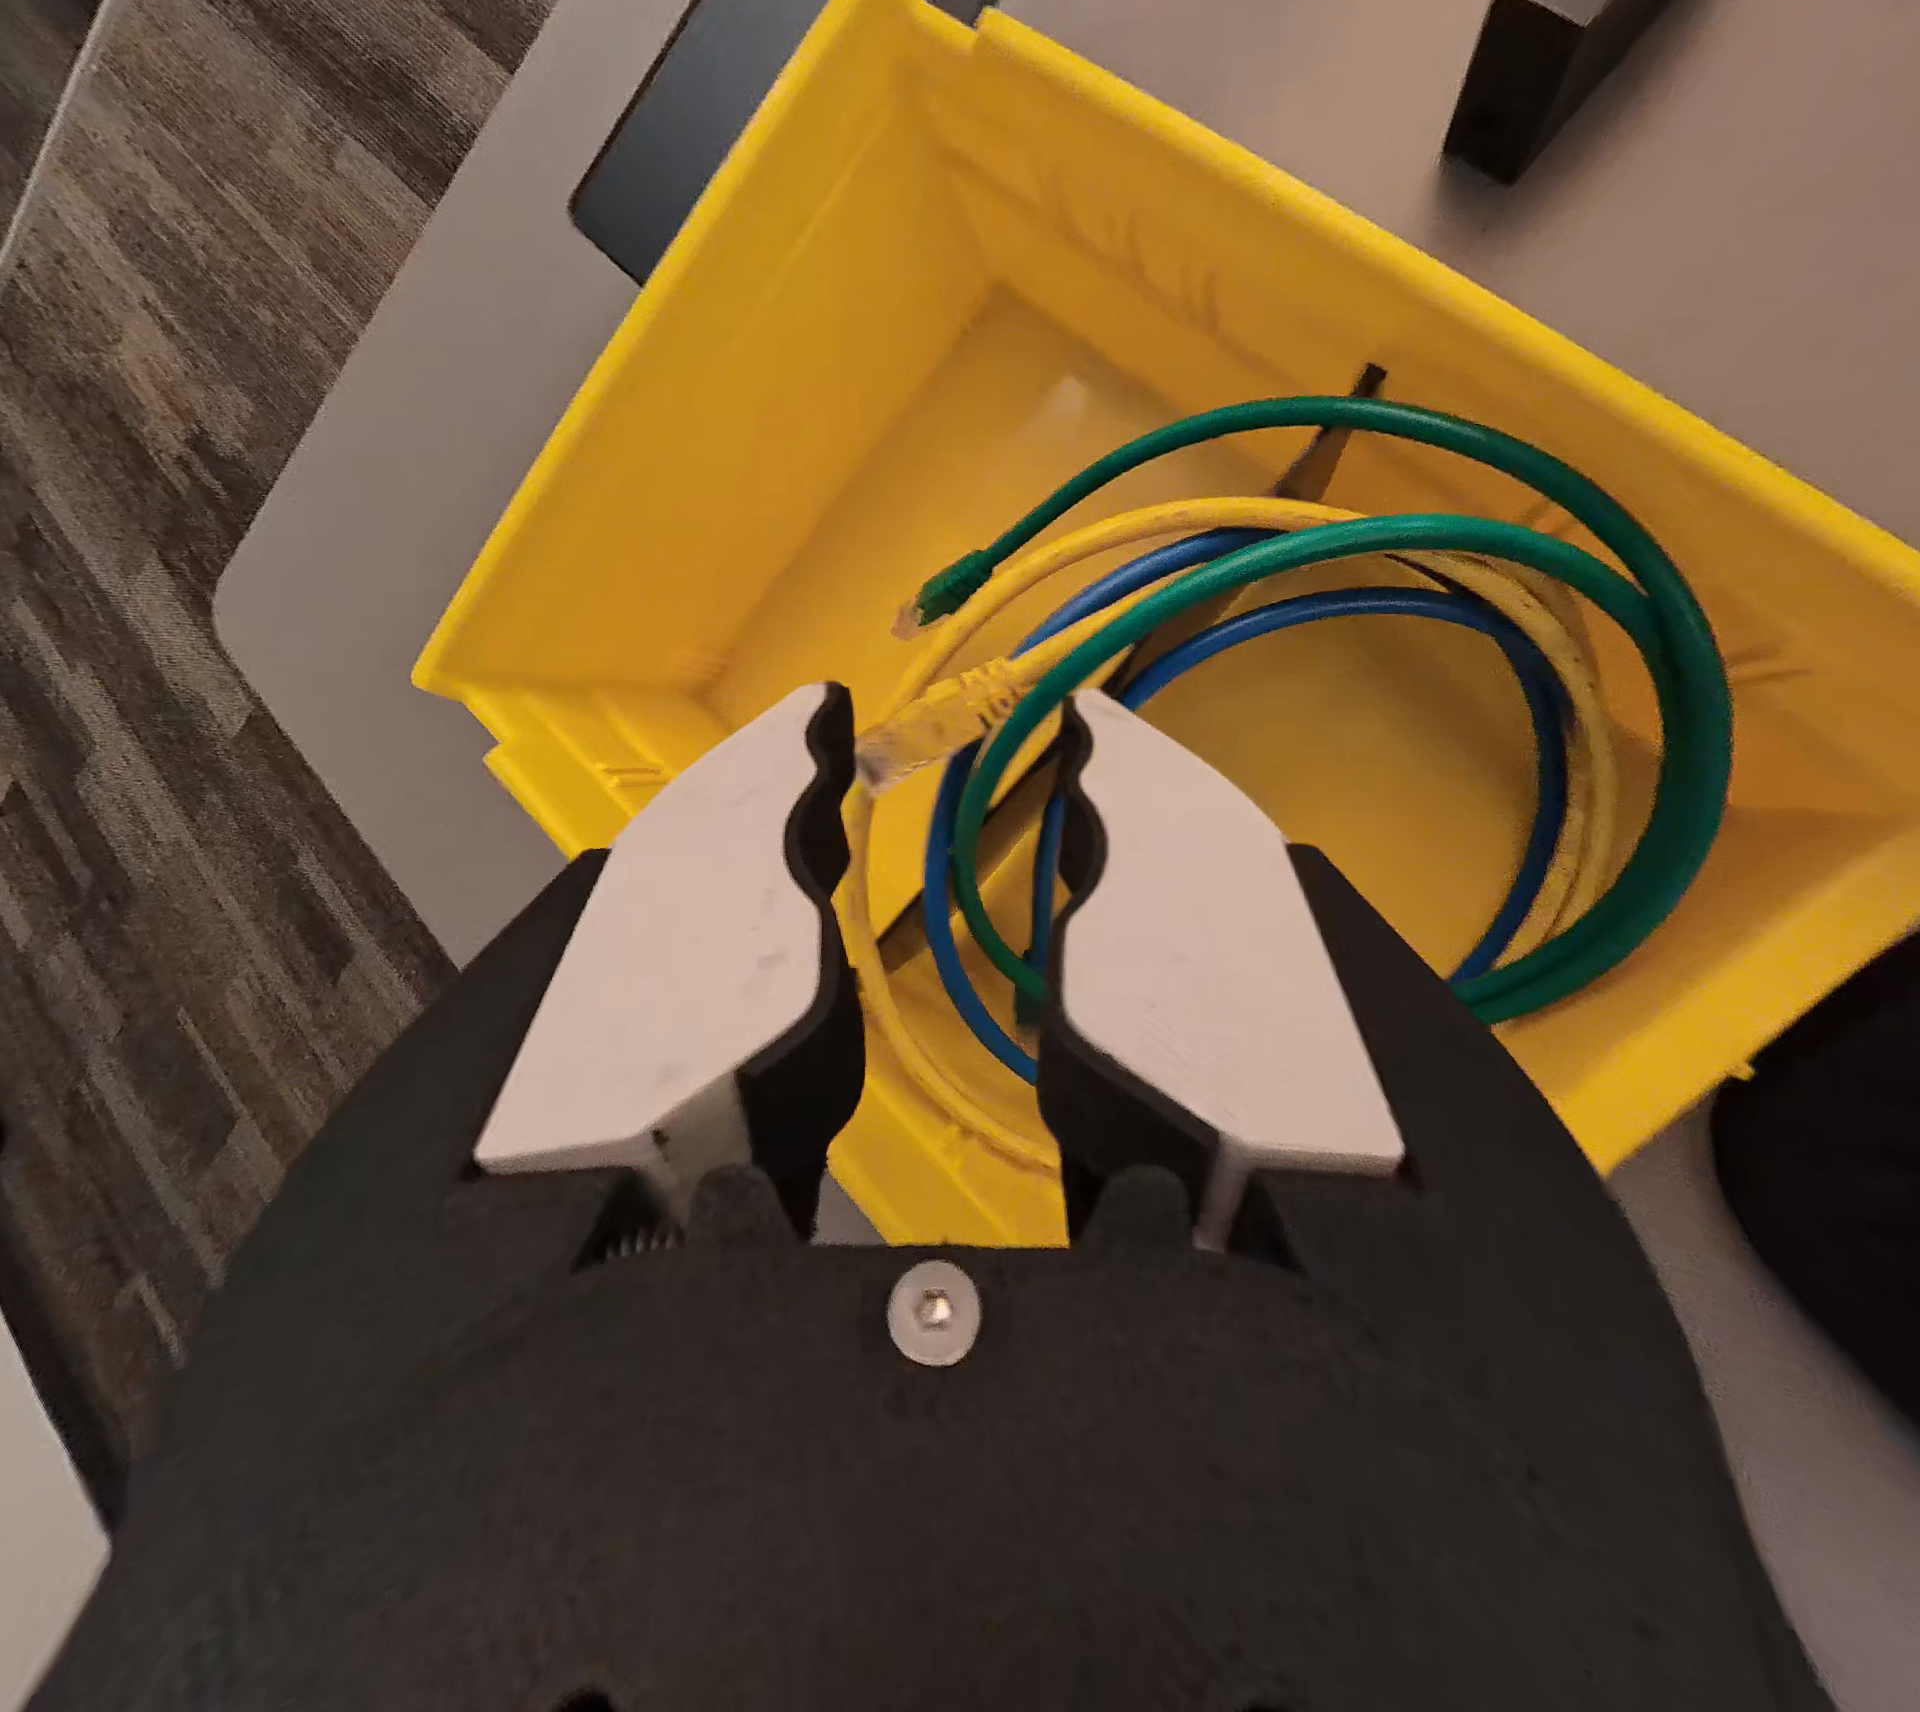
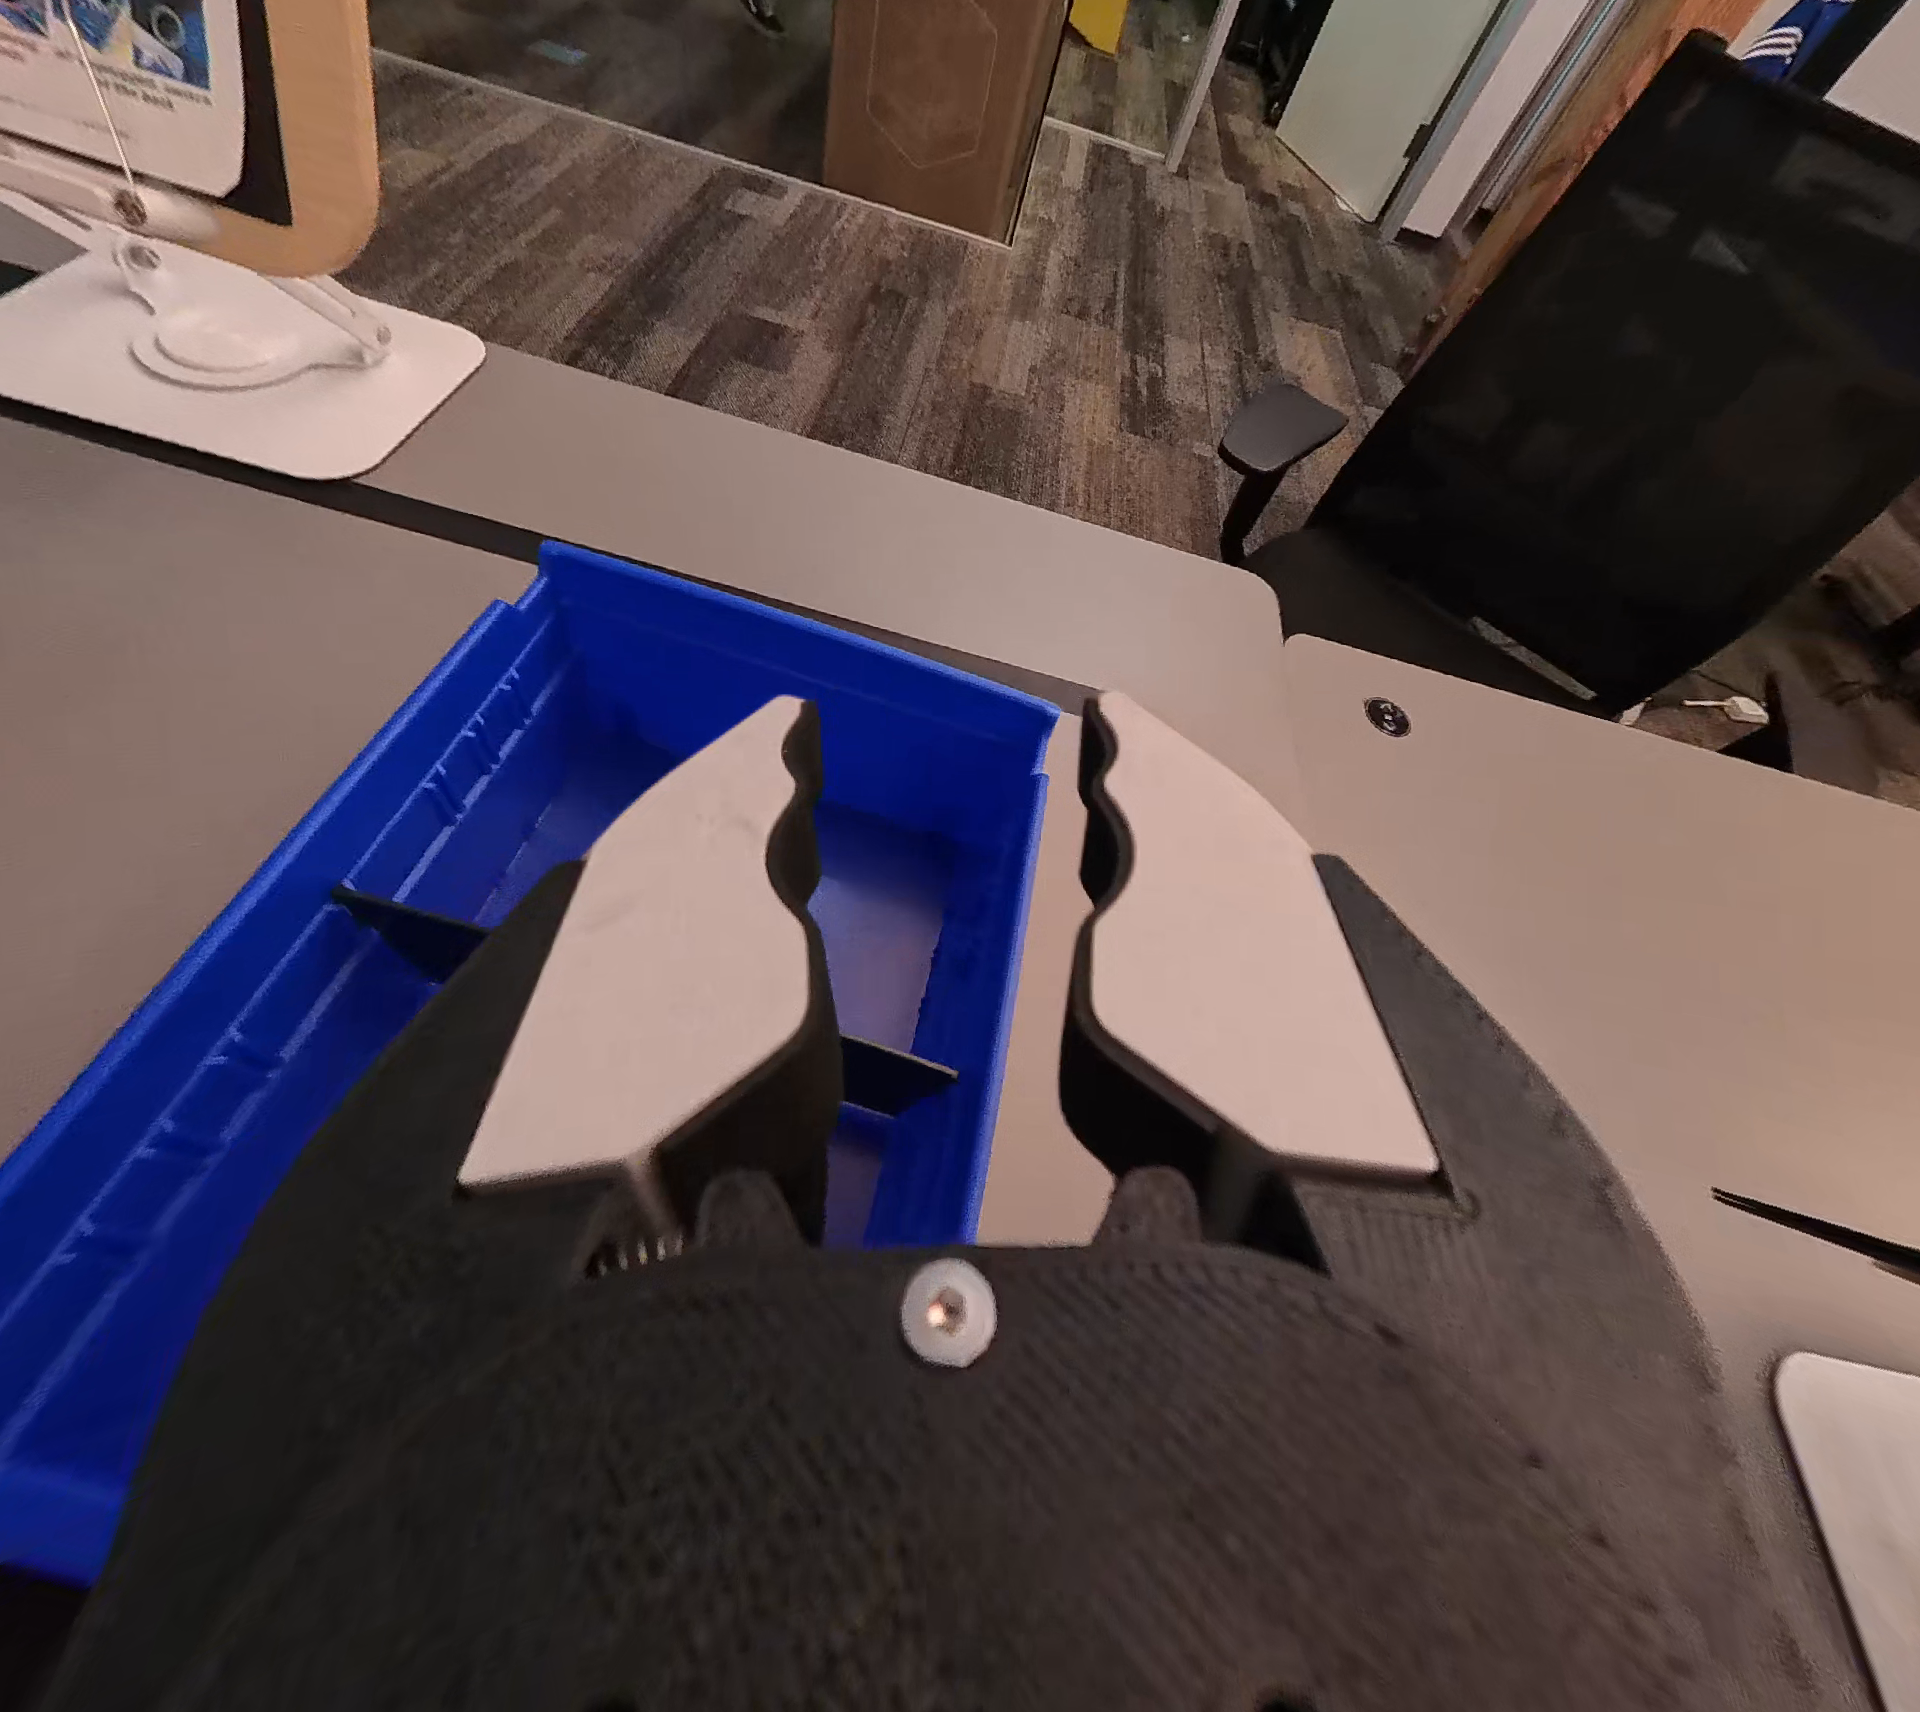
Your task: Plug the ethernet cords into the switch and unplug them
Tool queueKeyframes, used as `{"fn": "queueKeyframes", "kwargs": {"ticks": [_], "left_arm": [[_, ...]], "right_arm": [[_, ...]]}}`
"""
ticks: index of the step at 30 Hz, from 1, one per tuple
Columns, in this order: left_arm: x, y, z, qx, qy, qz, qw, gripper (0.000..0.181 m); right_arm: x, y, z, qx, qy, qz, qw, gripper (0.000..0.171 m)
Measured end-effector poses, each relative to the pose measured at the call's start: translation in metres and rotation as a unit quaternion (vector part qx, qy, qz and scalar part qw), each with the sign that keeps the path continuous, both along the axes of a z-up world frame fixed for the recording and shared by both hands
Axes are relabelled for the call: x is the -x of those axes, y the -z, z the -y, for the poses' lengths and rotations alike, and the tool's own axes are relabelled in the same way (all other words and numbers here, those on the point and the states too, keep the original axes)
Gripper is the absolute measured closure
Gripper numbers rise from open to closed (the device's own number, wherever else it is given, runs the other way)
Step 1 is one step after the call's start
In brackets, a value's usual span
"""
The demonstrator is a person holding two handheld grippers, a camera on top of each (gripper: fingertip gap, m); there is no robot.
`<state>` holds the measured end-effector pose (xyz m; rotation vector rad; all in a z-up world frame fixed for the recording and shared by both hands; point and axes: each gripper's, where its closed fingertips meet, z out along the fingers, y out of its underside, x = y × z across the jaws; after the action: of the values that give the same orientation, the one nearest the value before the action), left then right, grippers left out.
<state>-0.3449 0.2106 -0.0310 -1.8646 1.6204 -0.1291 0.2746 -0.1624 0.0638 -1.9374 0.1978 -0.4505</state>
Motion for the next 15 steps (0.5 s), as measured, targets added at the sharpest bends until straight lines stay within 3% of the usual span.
{"fn": "queueKeyframes", "kwargs": {"ticks": [8,15], "left_arm": [[0.014,0.011,-0.024,0.058,-0.018,-0.022,0.998,0.148],[0.006,-0.001,0.000,0.017,0.036,0.002,0.999,0.151]], "right_arm": [[0.002,0.001,-0.004,0.001,-0.006,0.000,1.000,0.123],[0.003,0.007,-0.010,0.015,-0.008,0.003,1.000,0.123]]}}
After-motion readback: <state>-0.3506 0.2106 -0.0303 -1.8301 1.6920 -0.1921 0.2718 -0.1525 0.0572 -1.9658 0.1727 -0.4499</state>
